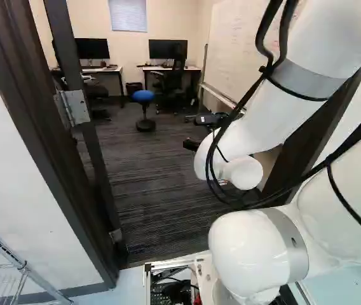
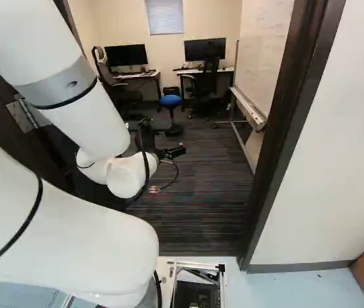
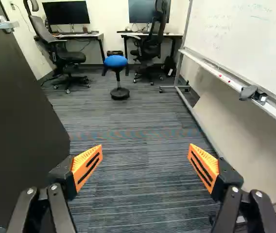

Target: Open the door and move inside

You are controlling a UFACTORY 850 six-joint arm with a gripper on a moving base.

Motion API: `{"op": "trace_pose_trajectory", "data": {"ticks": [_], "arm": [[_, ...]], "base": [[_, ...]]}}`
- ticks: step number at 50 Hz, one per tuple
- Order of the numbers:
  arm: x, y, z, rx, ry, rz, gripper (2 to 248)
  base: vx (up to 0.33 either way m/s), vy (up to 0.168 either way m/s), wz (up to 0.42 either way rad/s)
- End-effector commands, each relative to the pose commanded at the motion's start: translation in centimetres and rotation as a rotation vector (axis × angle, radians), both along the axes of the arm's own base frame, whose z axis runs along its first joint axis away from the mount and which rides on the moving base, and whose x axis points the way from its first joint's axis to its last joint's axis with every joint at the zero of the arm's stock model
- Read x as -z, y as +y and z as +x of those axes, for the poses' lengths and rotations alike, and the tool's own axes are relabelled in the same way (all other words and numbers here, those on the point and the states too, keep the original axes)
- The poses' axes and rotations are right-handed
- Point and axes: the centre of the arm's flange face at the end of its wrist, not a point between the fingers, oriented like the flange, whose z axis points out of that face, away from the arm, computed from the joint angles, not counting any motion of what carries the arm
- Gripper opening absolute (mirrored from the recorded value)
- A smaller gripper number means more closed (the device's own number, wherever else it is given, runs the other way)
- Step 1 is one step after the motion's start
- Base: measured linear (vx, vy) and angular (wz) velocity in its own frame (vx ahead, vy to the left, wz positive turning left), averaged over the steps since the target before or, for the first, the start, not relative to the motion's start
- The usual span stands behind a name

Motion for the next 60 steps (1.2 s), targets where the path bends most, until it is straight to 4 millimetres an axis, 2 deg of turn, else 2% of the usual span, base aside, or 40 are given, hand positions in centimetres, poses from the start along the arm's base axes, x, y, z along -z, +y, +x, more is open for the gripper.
{"op": "trace_pose_trajectory", "data": {"ticks": [22,60], "arm": [[0.0,0.0,0.0,0.0,0.0,0.0,247],[0.0,0.0,0.0,0.0,0.0,0.0,247]], "base": [[0.014,0.006,0.028],[0.09,0.003,-0.004]]}}
